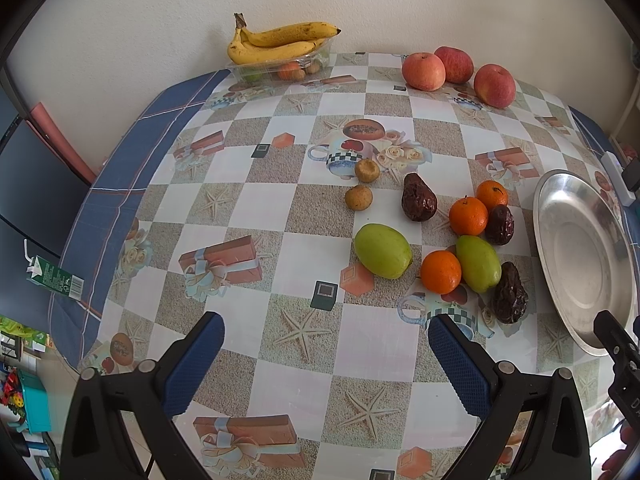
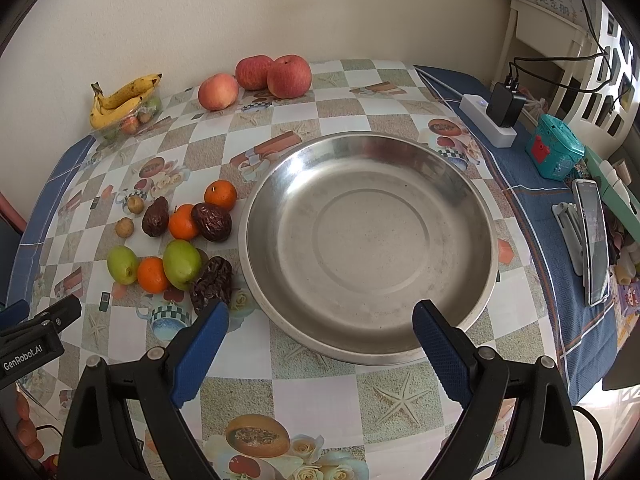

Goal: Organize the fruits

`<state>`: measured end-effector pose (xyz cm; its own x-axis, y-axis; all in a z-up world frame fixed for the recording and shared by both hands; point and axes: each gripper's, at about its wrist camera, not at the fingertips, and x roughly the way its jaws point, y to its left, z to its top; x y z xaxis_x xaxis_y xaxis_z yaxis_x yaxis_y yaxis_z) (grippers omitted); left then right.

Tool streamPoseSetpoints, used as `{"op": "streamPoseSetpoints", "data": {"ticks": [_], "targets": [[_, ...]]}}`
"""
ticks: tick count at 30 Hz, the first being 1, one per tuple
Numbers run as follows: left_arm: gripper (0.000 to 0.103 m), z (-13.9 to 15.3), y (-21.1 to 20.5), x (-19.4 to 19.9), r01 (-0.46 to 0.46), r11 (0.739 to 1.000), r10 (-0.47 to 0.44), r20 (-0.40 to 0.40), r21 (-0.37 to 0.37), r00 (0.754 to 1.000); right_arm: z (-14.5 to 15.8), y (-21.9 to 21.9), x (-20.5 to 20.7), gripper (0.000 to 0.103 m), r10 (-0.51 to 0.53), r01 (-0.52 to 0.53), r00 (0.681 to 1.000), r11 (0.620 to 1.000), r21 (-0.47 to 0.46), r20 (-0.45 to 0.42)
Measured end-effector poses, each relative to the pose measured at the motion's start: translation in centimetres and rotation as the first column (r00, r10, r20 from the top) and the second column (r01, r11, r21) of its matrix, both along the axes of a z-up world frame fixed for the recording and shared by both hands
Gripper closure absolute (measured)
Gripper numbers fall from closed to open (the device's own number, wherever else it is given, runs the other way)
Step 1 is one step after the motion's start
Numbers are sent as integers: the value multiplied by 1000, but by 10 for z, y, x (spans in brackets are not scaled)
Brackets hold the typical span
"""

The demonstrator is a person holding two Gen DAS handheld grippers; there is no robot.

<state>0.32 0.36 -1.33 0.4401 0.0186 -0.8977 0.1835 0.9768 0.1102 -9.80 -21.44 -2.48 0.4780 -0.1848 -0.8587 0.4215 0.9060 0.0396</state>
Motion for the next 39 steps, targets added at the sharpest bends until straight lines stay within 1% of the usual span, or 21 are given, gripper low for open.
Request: {"op": "streamPoseSetpoints", "data": {"ticks": [16, 18, 21, 25, 28, 32, 36, 39], "targets": [[0, -2, 0, 3, -3, 1000, 3, -24, -17, 1000, -2, 0, 2, 9, -2, 2, 1000, 1000, 1, -14], [0, -1, 0, 4, 3, 999, -4, -24, -35, 1000, -2, 0, 2, 9, -2, 2, 1000, 1000, 1, -12], [0, 4, -2, 7, 17, 999, -17, 0, -46, 1000, 1, -1, 4, 9, -5, 5, 1000, 1000, 1, 1], [0, 17, -3, 15, 12, 999, -10, 77, -33, 997, 10, -1, 8, 9, -5, 4, 999, 1000, 15, 51], [0, 24, -3, 26, 11, 998, -5, 96, -64, 995, 17, 2, 14, 9, 6, -7, 997, 1000, 14, 73], [0, 24, -4, 41, -5, 995, 13, 87, -96, 996, 27, 7, 23, 9, 24, -25, 994, 1000, 8, 109], [0, 23, -3, 54, -39, 988, 50, 68, -150, 996, 30, 11, 38, 9, 55, -59, 993, 998, 38, 101], [0, 24, -5, 63, -30, 983, 39, 47, -183, 998, 30, 16, 50, 9, 77, -82, 993, 995, 49, 94]]}}
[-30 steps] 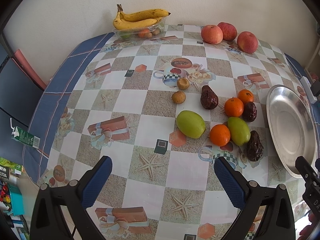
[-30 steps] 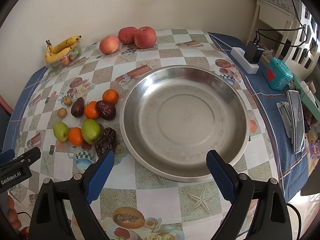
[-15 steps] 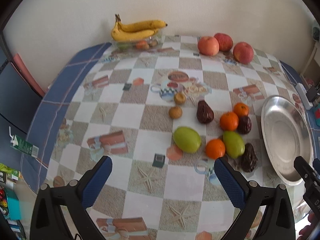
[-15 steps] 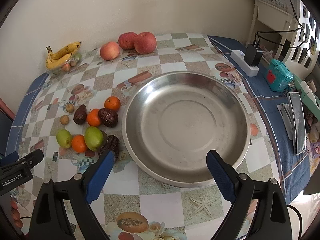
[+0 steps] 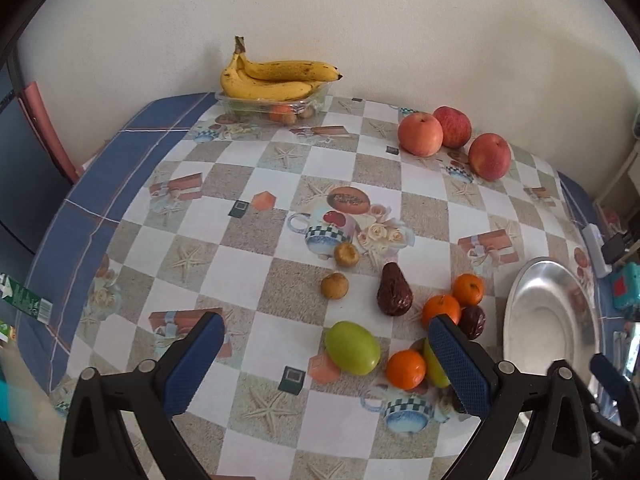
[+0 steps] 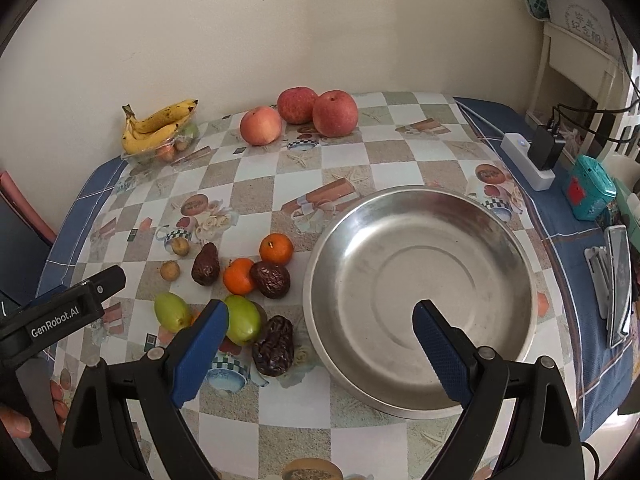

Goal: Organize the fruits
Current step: 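Move the right tool to the dark date while the left tool approaches the large green fruit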

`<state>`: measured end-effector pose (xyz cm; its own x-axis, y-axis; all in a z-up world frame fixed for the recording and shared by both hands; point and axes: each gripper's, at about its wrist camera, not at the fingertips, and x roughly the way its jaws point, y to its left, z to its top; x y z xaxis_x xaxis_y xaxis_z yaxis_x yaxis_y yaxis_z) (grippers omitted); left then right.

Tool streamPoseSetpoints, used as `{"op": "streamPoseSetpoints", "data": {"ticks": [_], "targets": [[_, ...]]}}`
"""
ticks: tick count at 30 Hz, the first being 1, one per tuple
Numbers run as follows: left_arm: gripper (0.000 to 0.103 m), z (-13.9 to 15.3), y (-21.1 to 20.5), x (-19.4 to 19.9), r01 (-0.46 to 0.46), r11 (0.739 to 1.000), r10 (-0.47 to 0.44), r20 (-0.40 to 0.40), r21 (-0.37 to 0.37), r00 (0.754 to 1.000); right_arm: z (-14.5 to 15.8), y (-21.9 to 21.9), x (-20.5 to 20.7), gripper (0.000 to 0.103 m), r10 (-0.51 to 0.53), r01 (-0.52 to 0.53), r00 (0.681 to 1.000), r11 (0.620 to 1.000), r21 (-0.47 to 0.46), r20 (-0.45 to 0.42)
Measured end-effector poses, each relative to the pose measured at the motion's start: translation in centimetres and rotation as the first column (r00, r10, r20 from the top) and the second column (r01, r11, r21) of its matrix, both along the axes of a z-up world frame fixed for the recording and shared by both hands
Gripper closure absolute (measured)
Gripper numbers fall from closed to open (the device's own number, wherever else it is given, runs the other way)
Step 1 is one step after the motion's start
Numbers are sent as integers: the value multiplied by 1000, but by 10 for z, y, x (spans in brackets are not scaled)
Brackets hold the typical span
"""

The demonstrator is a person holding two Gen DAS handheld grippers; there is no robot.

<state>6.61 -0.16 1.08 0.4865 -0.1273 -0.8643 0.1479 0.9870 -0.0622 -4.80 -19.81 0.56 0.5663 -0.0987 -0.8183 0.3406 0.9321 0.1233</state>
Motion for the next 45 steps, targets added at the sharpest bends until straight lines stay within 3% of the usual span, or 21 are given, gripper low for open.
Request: {"op": "streamPoseSetpoints", "data": {"ticks": [5, 9, 16, 20, 26, 29, 35, 39, 45], "targets": [[0, -2, -4, 14, -18, 1000, 18, 3, -2, 1000, -1, 10, 20, 10, 55, -56, 998, 998, 25, 24], [0, -6, -5, 28, -24, 998, 23, -15, -56, 1000, -5, 10, 34, 10, 54, -55, 998, 997, 46, 29], [0, -26, -4, 43, -37, 997, 35, -20, -68, 999, -16, 5, 56, 10, 57, -57, 998, 997, 56, 9], [0, -31, 5, 42, -70, 995, 69, -15, -71, 998, -25, 4, 59, 10, 66, -64, 998, 995, 71, -18], [0, -43, 2, 39, -51, 991, 43, -74, -123, 996, -31, 7, 53, 10, 76, -72, 996, 994, 85, -43], [0, -47, -3, 34, -32, 994, 22, -101, -100, 995, -31, 12, 50, 24, 98, -95, 994, 992, 85, -40], [2, -56, -4, 27, -19, 996, 7, -143, -83, 990, -38, 20, 44, 39, 133, -127, 989, 987, 96, -63], [14, -66, -6, 26, -18, 995, -2, -194, -102, 981, -45, 24, 43, 46, 150, -138, 984, 983, 122, -100], [21, -77, -7, 25, -29, 994, 2, -242, -108, 970, -60, 27, 43, 58, 176, -151, 970, 976, 156, -165]]}}
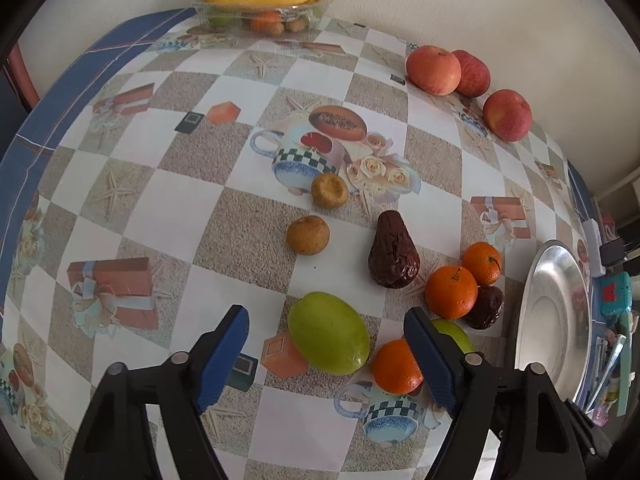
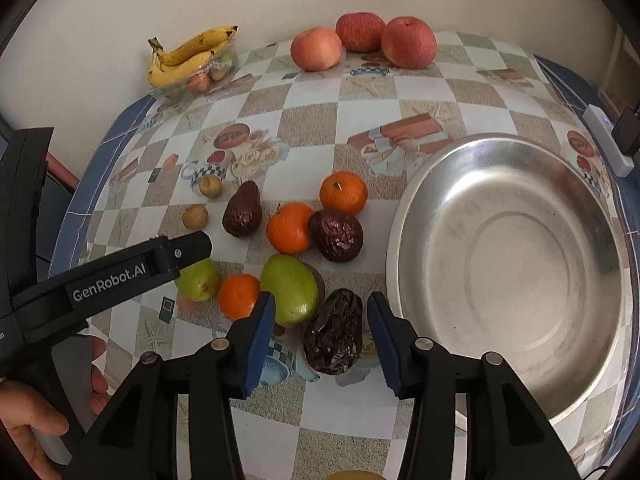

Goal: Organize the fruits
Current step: 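Move the right tool to the dark date while the left tool approaches the large green fruit, then close the right tool on the date while the left tool grasps the green fruit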

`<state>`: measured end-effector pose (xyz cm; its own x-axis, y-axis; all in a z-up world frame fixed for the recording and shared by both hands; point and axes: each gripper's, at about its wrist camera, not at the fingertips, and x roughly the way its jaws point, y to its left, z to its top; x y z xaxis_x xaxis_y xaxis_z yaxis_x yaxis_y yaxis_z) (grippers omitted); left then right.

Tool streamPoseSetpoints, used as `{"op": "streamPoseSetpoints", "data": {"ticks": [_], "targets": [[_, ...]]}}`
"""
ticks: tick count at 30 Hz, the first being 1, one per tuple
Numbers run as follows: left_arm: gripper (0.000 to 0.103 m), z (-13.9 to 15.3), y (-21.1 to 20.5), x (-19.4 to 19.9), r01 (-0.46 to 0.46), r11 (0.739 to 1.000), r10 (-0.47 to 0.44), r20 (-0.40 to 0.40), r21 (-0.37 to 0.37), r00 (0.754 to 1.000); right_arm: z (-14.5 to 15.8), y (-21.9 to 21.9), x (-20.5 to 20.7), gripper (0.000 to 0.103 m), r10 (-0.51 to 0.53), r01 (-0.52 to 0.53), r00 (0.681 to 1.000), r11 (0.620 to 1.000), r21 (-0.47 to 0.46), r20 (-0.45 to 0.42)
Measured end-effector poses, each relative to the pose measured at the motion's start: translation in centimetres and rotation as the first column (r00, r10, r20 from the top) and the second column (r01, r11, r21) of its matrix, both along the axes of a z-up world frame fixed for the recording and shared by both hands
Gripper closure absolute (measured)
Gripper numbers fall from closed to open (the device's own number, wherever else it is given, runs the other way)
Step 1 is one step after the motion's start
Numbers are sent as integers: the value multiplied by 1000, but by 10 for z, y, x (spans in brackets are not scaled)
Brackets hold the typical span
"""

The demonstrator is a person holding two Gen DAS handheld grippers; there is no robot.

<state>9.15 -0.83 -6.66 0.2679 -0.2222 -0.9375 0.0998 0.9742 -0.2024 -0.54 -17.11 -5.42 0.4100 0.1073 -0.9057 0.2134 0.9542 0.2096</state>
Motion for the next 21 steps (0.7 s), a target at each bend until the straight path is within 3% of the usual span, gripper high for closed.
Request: {"op": "streamPoseSetpoints", "data": {"ticks": [9, 15, 21], "targets": [[40, -18, 4, 1, -27, 1000, 26, -82, -12, 996, -23, 2, 1, 63, 24, -24, 994, 1000, 2, -102], [55, -21, 7, 2, -44, 996, 35, -108, -79, 993, -28, -1, -1, 65, 16, -16, 993, 1000, 5, -120], [56, -17, 13, -2, -75, 993, 65, -109, -93, 992, -27, -1, -2, 67, 22, -22, 993, 1000, 4, -113]]}}
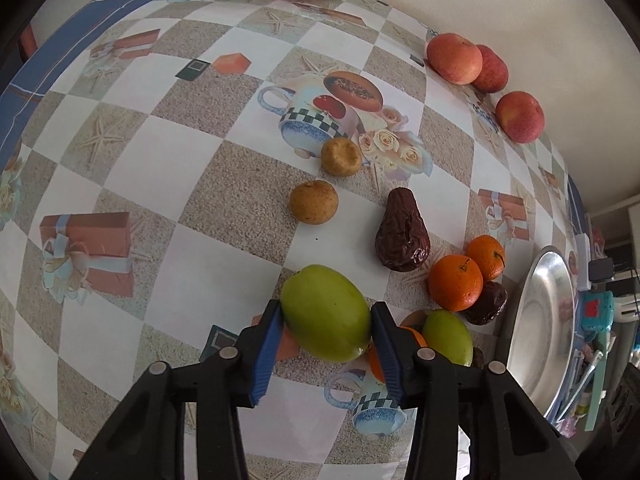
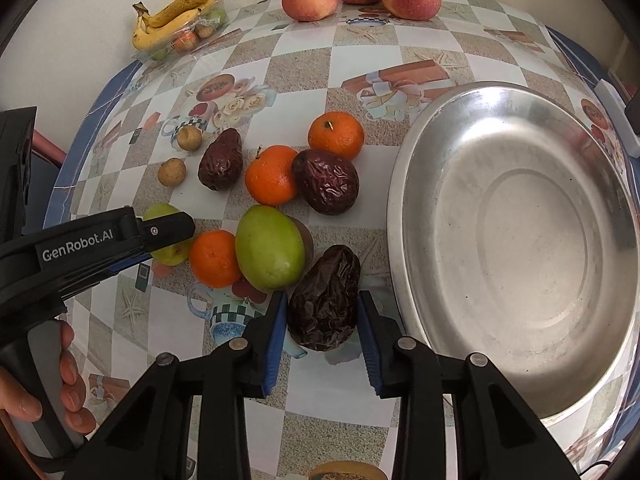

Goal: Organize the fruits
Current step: 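Close the right tool on the date while the left tool grasps the green fruit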

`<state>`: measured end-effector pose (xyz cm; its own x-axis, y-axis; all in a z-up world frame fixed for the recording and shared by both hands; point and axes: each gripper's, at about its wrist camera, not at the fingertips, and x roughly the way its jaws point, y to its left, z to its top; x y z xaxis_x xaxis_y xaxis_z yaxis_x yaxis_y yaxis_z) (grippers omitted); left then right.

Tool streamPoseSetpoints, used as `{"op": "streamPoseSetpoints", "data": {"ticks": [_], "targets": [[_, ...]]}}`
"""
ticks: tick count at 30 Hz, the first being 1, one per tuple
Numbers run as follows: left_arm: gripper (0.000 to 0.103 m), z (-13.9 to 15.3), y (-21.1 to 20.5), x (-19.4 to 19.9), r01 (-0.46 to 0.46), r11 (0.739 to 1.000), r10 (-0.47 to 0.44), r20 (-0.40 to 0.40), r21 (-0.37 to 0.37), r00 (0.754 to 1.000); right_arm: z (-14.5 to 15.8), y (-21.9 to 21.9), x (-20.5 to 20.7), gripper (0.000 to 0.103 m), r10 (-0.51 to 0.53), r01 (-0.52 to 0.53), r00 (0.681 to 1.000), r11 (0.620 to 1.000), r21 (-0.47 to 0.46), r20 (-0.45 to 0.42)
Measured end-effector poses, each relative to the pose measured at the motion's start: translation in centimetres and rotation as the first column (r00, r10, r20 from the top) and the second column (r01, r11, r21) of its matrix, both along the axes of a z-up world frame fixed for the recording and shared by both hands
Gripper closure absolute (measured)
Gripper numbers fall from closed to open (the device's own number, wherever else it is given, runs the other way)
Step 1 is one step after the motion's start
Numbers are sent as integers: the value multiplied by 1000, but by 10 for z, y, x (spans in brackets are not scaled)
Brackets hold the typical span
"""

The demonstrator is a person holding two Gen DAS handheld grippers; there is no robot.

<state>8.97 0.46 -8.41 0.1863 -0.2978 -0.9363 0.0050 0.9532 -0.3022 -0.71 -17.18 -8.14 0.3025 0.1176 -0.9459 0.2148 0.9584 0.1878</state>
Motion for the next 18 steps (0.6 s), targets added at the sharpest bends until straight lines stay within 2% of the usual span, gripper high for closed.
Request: {"op": "streamPoseSetpoints", "data": {"ticks": [7, 13, 18], "targets": [[56, 16, 1, -5, -21, 1000, 22, 66, -16, 998, 17, -1, -1, 67, -7, 6, 998, 1000, 17, 68], [56, 40, 3, -8, -2, 1000, 6, 143, -31, 990, 39, 0, -4, 67, -11, 8, 989, 1000, 21, 146], [56, 50, -7, -7, 16, 1000, -12, 181, -22, 983, 48, -2, -6, 67, -25, 23, 984, 1000, 13, 175]]}}
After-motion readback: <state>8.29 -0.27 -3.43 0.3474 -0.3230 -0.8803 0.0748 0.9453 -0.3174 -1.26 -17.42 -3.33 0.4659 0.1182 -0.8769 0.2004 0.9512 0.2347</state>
